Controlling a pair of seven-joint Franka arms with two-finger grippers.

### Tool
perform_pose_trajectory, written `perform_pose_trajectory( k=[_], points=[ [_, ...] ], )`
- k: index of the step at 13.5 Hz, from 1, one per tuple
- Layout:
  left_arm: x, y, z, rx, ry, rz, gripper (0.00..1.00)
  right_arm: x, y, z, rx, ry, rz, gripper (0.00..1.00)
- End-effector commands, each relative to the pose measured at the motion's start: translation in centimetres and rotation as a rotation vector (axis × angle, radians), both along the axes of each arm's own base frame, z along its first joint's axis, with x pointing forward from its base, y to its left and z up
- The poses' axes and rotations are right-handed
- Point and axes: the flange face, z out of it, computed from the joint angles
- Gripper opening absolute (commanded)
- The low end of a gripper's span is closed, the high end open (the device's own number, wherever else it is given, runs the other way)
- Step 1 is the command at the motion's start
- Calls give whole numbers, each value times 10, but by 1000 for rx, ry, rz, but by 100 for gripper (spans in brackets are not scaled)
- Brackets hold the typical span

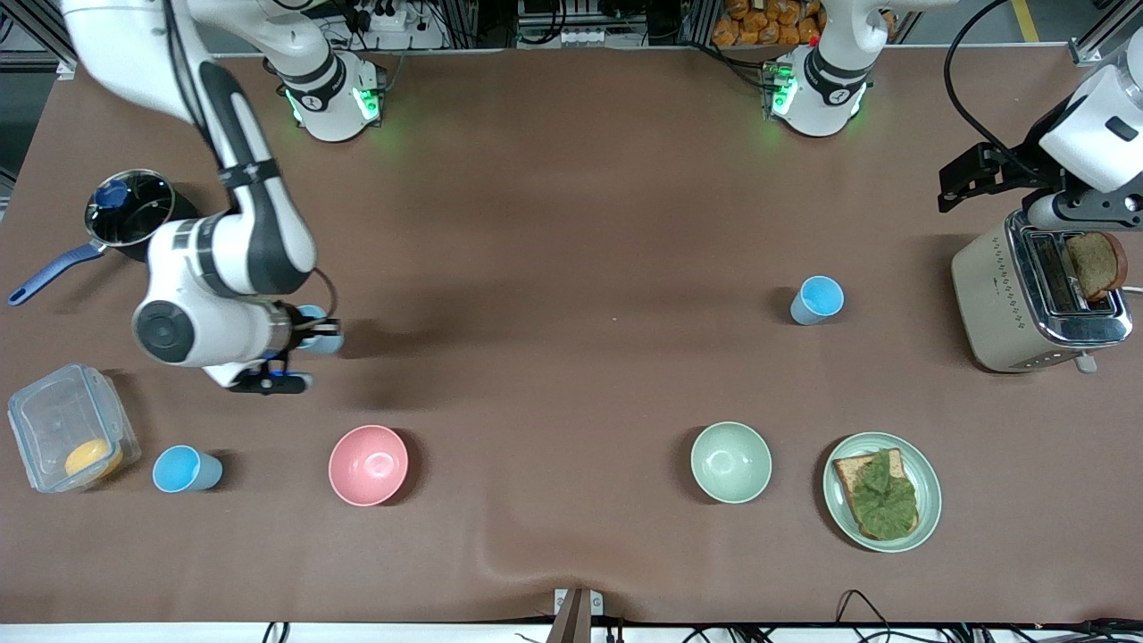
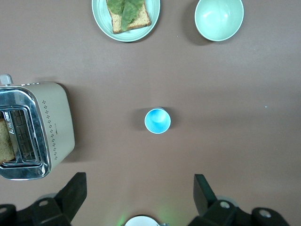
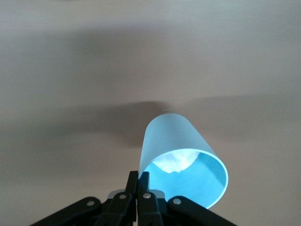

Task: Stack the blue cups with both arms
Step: 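Carry the blue cup with the right gripper toward the table's middle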

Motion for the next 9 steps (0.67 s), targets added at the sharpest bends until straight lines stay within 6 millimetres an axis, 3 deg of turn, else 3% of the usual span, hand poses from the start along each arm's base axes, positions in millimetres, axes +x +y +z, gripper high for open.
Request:
perform_pose_trajectory(
  k=[1,3,5,7,9],
  points=[
    [-1,-1,3,29,-8,8,100,-12,98,10,-4,5,-98,0],
    [-1,-1,3,29,-8,8,100,-21,174,10,-3,-2,-176,0],
    [-1,-1,3,28,-8,9,100,-33,233,2,13,-11,-225,0],
    [-1,-1,3,27,-9,9,100,-42,274,-12,32,-33,-250,0],
    [-1,-1,3,27,-9,9,100,-53,302,-34,26,-57,-255,0]
  ],
)
